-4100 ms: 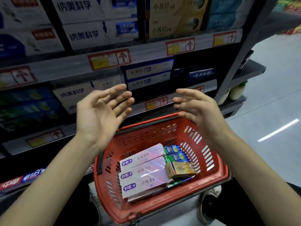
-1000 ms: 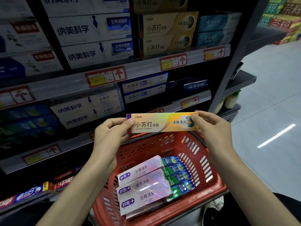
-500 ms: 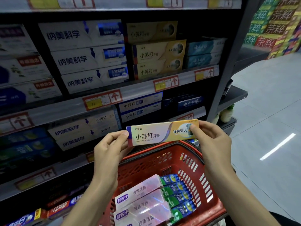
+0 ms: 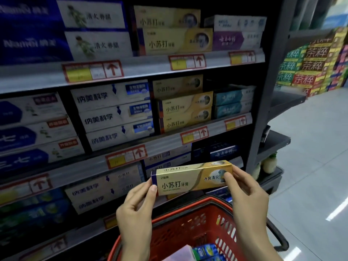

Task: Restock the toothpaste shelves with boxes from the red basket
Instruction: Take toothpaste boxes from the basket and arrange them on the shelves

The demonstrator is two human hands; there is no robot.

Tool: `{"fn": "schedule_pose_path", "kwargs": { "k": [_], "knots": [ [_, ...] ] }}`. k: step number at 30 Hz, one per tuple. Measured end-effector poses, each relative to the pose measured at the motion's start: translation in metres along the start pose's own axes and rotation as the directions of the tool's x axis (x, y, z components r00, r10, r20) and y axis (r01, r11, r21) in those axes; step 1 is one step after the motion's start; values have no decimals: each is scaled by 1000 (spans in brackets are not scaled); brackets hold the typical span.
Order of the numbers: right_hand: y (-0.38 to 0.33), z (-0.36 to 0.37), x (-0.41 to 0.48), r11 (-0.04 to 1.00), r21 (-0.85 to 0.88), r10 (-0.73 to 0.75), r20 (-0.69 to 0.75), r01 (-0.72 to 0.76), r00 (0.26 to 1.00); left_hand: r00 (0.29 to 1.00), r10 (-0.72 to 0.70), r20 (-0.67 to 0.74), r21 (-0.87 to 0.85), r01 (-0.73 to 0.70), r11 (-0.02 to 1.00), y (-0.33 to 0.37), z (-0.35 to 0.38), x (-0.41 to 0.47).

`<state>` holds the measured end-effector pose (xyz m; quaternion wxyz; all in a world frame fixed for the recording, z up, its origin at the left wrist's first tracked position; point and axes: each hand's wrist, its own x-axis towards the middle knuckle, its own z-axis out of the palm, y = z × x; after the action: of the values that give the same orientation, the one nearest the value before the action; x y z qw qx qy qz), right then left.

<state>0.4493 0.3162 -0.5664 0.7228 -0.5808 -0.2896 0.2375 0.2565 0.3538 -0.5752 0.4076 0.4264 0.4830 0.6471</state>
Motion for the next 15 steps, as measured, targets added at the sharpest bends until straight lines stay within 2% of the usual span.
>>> {"fn": "schedule_pose_path", "kwargs": {
  "k": [10,15],
  "knots": [
    [-46,39,52,982,67,-182,31,179,983,958,247,-144,-12,-251,968,51,42,29],
    [-73,62,90,957,124,-272,59,264,960,954,293,-59,-30,-295,955,88,66,50]
  ]
}}
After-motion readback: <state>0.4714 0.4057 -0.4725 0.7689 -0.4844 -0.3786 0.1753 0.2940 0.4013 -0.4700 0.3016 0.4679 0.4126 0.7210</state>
